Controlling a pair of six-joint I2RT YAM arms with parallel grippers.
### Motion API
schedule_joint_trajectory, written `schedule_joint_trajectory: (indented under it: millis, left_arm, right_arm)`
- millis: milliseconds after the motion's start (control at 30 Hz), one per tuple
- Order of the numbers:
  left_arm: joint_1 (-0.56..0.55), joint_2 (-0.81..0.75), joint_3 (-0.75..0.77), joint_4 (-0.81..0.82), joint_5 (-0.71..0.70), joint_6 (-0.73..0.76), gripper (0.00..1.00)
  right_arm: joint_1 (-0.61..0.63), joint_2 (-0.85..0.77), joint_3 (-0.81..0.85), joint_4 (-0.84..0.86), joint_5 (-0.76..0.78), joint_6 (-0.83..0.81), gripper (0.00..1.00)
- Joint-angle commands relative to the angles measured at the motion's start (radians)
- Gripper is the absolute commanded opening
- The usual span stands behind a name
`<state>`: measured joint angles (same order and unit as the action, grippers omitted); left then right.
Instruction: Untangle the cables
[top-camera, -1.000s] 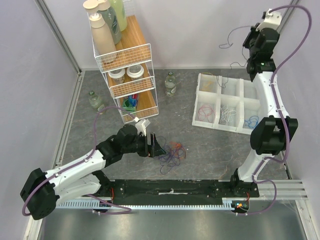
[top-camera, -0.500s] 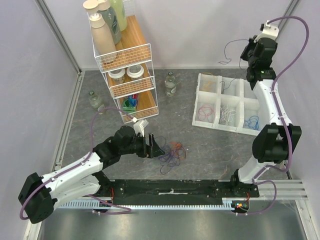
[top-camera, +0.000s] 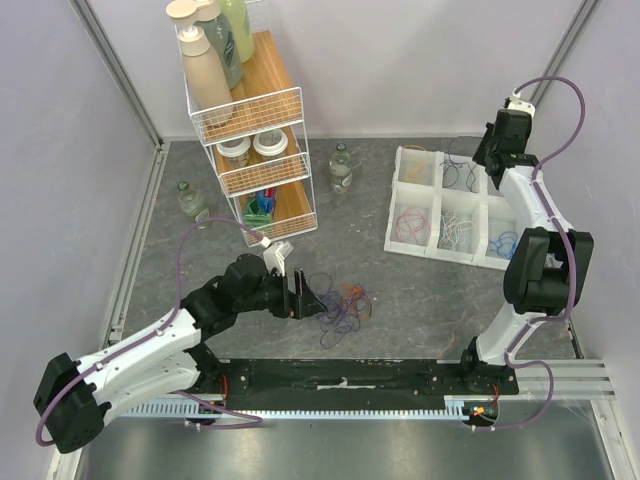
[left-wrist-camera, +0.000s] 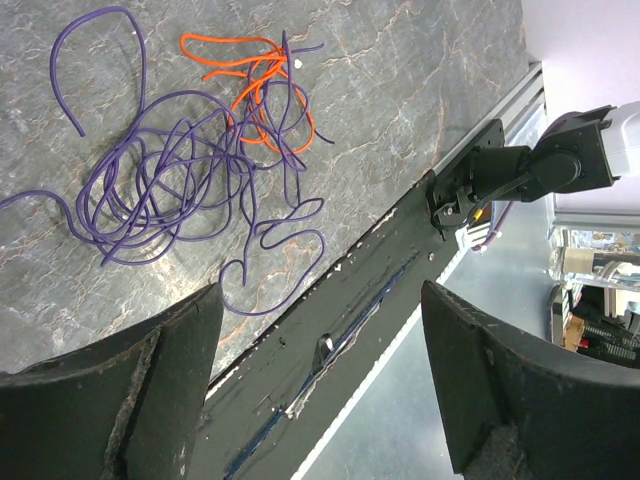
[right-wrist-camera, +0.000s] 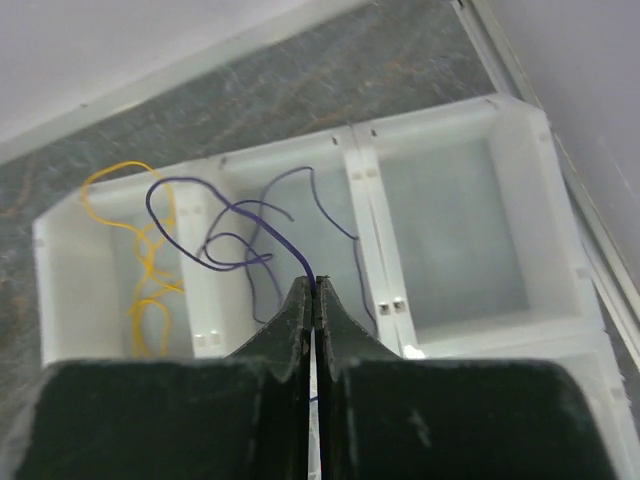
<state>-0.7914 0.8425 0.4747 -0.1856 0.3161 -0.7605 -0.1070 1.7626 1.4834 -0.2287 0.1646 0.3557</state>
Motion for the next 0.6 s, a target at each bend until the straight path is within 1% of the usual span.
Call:
schedule_joint_trajectory:
  millis: [0, 100, 233, 433, 567]
  left_arm:
    - [0.003, 0.001, -0.001, 0.009, 0.000, -0.022, 0.86]
    - [0.003, 0.007, 0.005, 0.012, 0.000, -0.022, 0.86]
    - [0.003, 0.006, 0.007, 0.014, -0.003, -0.029, 0.86]
    - [0.003, 0.000, -0.010, 0.015, 0.009, -0.049, 0.83]
    - [0.003, 0.000, -0.013, 0.014, 0.011, -0.054, 0.81]
  right_arm:
    - [-0.003, -0.006, 0.008, -0.046, 0.096, -0.024, 0.00]
    - [-0.003, 0.053, 0.040, -0.061, 0.020, -0.069, 0.00]
    - [0.000, 0.141, 0.064, -0.072, -0.101, -0.064, 0.00]
    - [0.016, 0.234, 0.075, -0.067, -0.076, -0.035, 0.00]
    - [0.015, 0.323, 0.130, -0.044, -0.123, -0.044, 0.00]
